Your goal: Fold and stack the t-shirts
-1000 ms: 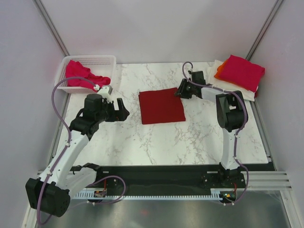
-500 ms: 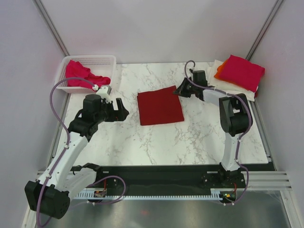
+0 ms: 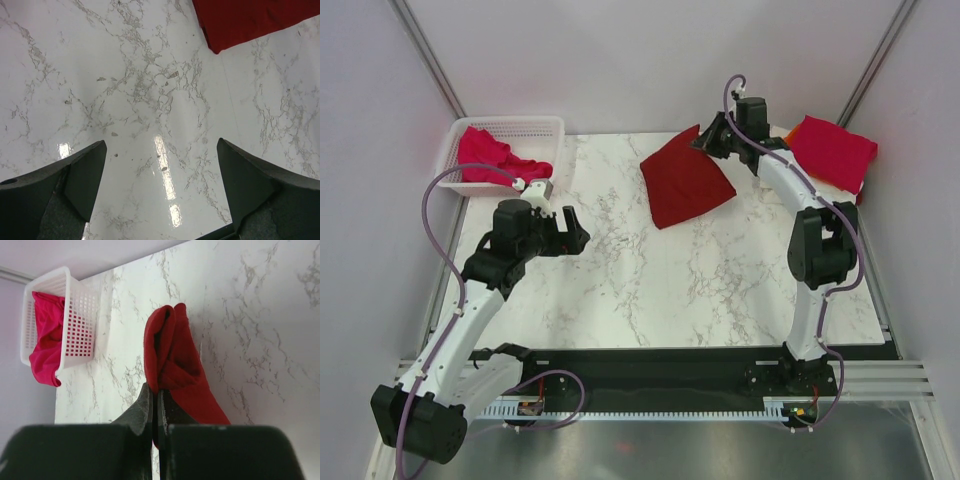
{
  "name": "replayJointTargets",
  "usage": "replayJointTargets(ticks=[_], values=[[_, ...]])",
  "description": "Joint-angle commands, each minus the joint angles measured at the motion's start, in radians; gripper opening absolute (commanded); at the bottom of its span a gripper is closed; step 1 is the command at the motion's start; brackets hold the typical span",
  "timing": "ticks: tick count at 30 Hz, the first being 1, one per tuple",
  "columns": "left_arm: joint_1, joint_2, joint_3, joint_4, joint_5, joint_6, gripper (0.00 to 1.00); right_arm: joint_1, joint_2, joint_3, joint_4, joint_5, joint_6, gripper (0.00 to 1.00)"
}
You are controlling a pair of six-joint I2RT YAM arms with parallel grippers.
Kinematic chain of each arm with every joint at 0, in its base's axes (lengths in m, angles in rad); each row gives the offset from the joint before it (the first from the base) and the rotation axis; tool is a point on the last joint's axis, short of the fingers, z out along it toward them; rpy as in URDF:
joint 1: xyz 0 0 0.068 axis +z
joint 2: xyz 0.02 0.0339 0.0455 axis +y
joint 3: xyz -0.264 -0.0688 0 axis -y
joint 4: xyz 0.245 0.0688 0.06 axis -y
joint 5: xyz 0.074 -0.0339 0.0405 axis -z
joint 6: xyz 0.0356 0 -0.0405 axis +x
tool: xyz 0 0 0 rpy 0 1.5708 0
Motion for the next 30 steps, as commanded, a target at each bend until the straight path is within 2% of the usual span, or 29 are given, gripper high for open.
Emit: replayJointTargets(ticks=[1, 9, 16, 17, 21, 24, 25, 26, 27, 29, 30], values=[[0.005, -0.018, -0.009, 0.023, -0.009, 0.029, 0.98, -0.021, -0.014, 0.128, -0.059, 0.029, -0.028, 0.0], [0.003, -0.009, -0.008, 0.021, -0.003, 0.029, 0.98, -0.089, 0.027, 0.387, -0.198, 0.025, -0.059, 0.0], [0.005, 0.008, -0.008, 0.023, 0.006, 0.028, 0.98, -0.197, 0.121, 0.755, -0.304, -0.051, 0.01, 0.0], [0.005, 0.014, -0.008, 0.023, 0.009, 0.028, 0.98, -0.204, 0.104, 0.757, -0.309, -0.043, 0.015, 0.0], [0.003, 0.02, -0.009, 0.021, 0.017, 0.028, 0.97, -0.374, 0.017, 0.654, -0.297, -0.003, 0.016, 0.0], [0.002, 0.019, -0.011, 0.023, 0.031, 0.026, 0.97, -0.542, -0.028, 0.5, -0.266, 0.037, -0.001, 0.0], [0.003, 0.017, -0.014, 0.021, 0.031, 0.026, 0.97, -0.637, -0.027, 0.417, -0.242, 0.032, 0.01, 0.0], [0.003, 0.013, -0.015, 0.021, 0.029, 0.026, 0.97, -0.676, -0.024, 0.372, -0.226, 0.038, 0.031, 0.2], [0.003, 0.008, -0.017, 0.02, 0.028, 0.025, 0.97, -0.708, -0.014, 0.337, -0.222, 0.046, 0.033, 0.53], [0.003, 0.008, -0.018, 0.021, 0.028, 0.026, 0.97, -0.779, 0.027, 0.301, -0.299, 0.084, 0.007, 0.87], [0.003, 0.01, -0.018, 0.021, 0.029, 0.025, 0.97, -0.803, 0.032, 0.297, -0.336, 0.163, -0.007, 0.89]])
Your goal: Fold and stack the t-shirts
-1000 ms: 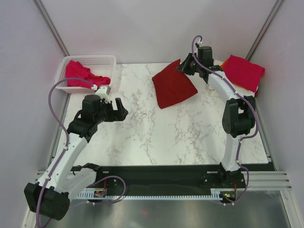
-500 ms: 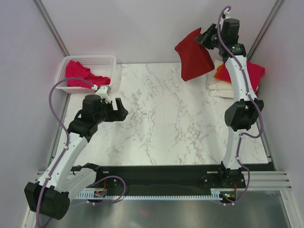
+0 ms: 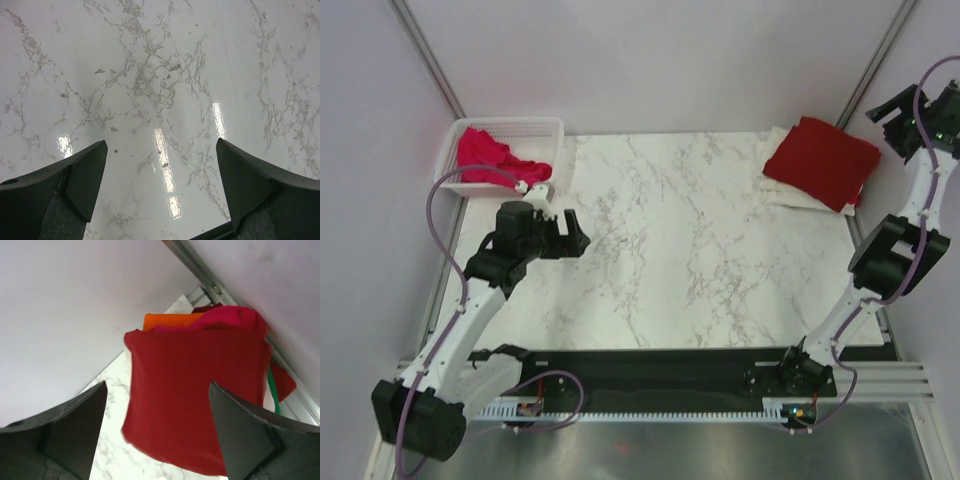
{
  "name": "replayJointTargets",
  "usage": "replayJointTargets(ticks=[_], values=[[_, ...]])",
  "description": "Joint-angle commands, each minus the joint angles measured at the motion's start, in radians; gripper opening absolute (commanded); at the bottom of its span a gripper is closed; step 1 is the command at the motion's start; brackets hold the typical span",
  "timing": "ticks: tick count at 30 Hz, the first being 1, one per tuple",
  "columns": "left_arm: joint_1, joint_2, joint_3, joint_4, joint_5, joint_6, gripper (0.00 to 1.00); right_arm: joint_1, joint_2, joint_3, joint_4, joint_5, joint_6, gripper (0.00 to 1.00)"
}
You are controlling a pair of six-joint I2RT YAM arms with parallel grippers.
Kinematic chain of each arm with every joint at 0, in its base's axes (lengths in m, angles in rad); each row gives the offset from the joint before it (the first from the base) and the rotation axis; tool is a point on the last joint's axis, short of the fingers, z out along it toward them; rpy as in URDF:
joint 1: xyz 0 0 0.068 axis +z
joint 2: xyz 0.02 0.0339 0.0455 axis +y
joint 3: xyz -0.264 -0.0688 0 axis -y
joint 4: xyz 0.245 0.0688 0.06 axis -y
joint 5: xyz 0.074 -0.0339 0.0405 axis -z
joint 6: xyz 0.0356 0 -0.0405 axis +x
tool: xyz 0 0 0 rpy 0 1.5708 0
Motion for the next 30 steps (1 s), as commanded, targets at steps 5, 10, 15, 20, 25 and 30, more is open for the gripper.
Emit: replayJointTargets(ticks=[5, 10, 15, 20, 25, 30], values=[[0.0, -0.007, -0.001, 0.021, 0.021, 0.025, 0.97, -0.062, -0.07, -0.153, -0.075, 0.221, 0.044, 0.98], [0.0, -0.015, -0.001, 0.02, 0.015, 0.026, 0.97, -0.045, -0.178, -0.18, -0.086, 0.242, 0.031, 0.98], [0.0, -0.012, -0.001, 0.018, 0.018, 0.026, 0.97, -0.013, -0.28, -0.223, -0.083, 0.262, -0.019, 0.98], [0.0, -0.015, 0.001, 0.02, 0.018, 0.026, 0.97, 0.019, -0.389, -0.303, -0.065, 0.23, -0.042, 0.98], [0.0, -0.023, 0.001, 0.018, 0.013, 0.026, 0.97, 0.116, -0.518, -0.394, -0.019, 0.222, -0.071, 0.98], [0.0, -0.033, -0.001, 0.021, -0.014, 0.02, 0.96, 0.279, -0.655, -0.573, 0.075, 0.19, -0.072, 0.98]])
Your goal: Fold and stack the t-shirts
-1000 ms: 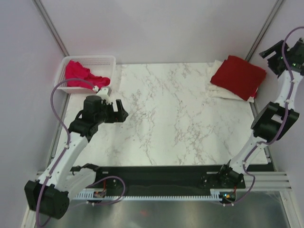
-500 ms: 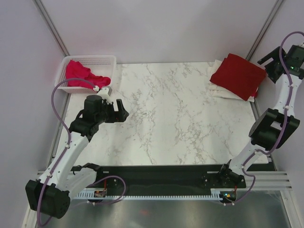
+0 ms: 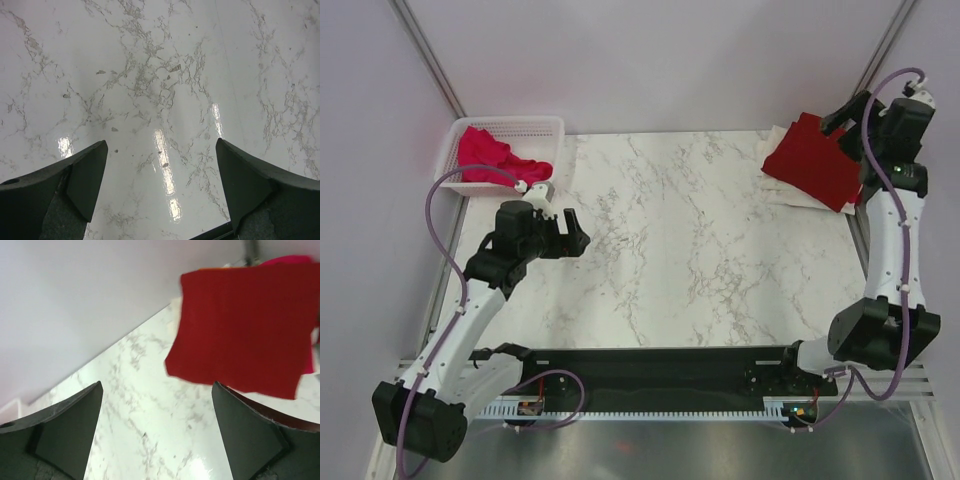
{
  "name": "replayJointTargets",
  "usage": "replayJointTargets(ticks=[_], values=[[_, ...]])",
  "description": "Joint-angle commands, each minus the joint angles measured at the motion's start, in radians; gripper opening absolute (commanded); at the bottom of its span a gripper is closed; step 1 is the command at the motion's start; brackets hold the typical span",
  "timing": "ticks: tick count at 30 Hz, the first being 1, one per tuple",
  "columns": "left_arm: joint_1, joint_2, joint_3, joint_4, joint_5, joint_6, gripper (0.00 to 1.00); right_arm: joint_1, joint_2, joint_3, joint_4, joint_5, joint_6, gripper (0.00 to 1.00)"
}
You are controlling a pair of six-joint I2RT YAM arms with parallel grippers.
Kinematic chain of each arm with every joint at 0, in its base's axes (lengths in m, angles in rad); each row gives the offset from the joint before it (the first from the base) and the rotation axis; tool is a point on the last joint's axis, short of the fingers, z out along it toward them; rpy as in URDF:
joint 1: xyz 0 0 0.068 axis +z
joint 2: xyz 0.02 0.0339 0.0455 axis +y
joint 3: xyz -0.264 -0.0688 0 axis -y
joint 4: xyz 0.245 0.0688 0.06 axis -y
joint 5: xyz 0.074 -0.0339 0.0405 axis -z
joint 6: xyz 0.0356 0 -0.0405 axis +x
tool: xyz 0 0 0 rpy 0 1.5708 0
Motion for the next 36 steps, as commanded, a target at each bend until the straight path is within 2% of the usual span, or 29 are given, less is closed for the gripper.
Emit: replayJointTargets(ticks=[1, 8, 12, 15, 18, 19, 20, 21, 22, 23, 25, 28, 31, 32, 35, 36], values=[[0.0, -0.026, 0.0, 0.023, -0.016, 0.02, 0.96, 0.113, -0.107, -0.138, 0.126, -0.021, -0.018, 0.98], [0.0, -0.04, -0.007, 0.031, -0.051, 0.008, 0.96, 0.402, -0.254, -0.445, 0.272, -0.012, -0.029, 0.98], [0.0, -0.071, -0.026, 0.056, -0.103, 0.011, 1.0, 0.635, -0.293, -0.585, 0.355, 0.023, -0.045, 0.98], [0.0, -0.167, -0.124, 0.189, -0.137, 0.031, 1.0, 0.785, -0.291, -0.646, 0.402, 0.052, -0.072, 0.98], [0.0, -0.3, -0.371, 0.536, -0.087, 0.133, 1.0, 0.909, -0.285, -0.689, 0.421, 0.08, -0.084, 0.98], [0.0, -0.401, -0.54, 0.637, -0.07, 0.176, 1.0, 0.934, -0.285, -0.697, 0.419, 0.11, -0.081, 0.98], [-0.001, -0.461, -0.619, 0.836, -0.059, 0.266, 1.0, 0.977, -0.286, -0.714, 0.421, 0.111, -0.08, 0.98], [0.002, -0.512, -0.688, 0.9, -0.06, 0.304, 1.0, 0.996, -0.29, -0.722, 0.425, 0.111, -0.084, 0.98], [0.005, -0.557, -0.71, 0.881, -0.092, 0.324, 1.0, 1.011, -0.294, -0.731, 0.427, 0.146, -0.089, 0.98], [0.005, -0.542, -0.7, 0.851, -0.184, 0.31, 1.0, 1.025, -0.299, -0.751, 0.428, 0.16, -0.091, 0.98], [0.006, -0.484, -0.688, 0.849, -0.267, 0.254, 1.0, 1.037, -0.32, -0.774, 0.433, 0.167, -0.092, 0.98], [0.008, -0.372, -0.706, 0.948, -0.281, 0.268, 1.0, 1.037, -0.363, -0.814, 0.433, 0.183, -0.104, 0.98], [0.014, -0.248, -0.703, 1.071, -0.304, 0.284, 1.0, 1.036, -0.418, -0.851, 0.422, 0.206, -0.121, 0.98], [0.023, -0.155, -0.698, 1.104, -0.332, 0.284, 1.0, 1.037, -0.446, -0.867, 0.419, 0.227, -0.124, 0.98], [0.066, 0.014, -0.714, 1.285, -0.366, 0.247, 1.0, 1.037, -0.495, -0.898, 0.402, 0.272, -0.137, 0.98], [0.08, 0.065, -0.73, 1.398, -0.366, 0.224, 1.0, 1.036, -0.504, -0.903, 0.396, 0.284, -0.138, 0.98]])
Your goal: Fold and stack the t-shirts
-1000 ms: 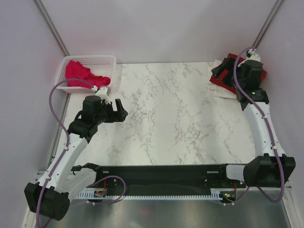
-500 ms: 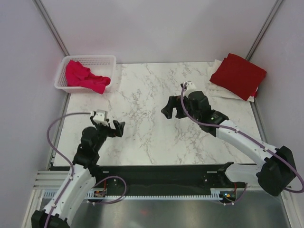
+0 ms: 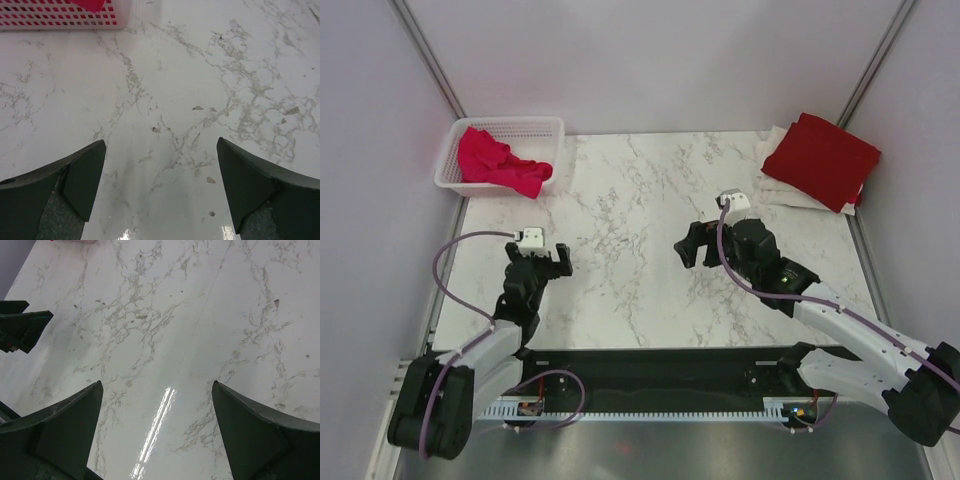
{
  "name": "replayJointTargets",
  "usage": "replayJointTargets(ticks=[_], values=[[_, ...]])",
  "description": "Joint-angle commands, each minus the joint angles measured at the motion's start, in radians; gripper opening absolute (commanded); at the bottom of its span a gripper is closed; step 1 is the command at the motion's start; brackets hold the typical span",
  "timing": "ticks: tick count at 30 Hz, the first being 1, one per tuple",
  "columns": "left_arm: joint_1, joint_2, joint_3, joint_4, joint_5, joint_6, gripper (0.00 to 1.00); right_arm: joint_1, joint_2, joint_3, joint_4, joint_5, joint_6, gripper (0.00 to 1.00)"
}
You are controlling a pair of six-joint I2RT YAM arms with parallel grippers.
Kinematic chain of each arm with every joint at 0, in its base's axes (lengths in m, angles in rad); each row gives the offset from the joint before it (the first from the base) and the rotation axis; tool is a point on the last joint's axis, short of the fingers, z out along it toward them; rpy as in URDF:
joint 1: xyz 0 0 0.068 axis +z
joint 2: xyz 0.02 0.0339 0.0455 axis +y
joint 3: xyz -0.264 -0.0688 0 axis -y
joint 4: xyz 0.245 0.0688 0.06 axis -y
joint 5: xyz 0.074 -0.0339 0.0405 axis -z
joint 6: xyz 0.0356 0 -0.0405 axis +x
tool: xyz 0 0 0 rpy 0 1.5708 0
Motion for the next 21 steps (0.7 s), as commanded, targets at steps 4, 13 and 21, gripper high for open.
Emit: replayJointTargets(ticks=[4, 13, 21], values=[[0.053, 0.269, 0.013, 0.457, -0.007, 0.129, 1.0, 0.003, -0.089, -0.039, -0.008, 0.136, -0.036, 0.98], [0.151, 0.54, 0.059, 0.621, 0.17, 0.058, 1.0, 0.003, -0.119, -0.067, -0.014, 0.205, -0.017, 0.98], [0.15, 0.528, 0.046, 0.648, 0.118, 0.067, 1.0, 0.002, -0.056, -0.096, 0.036, 0.291, 0.079, 0.98]])
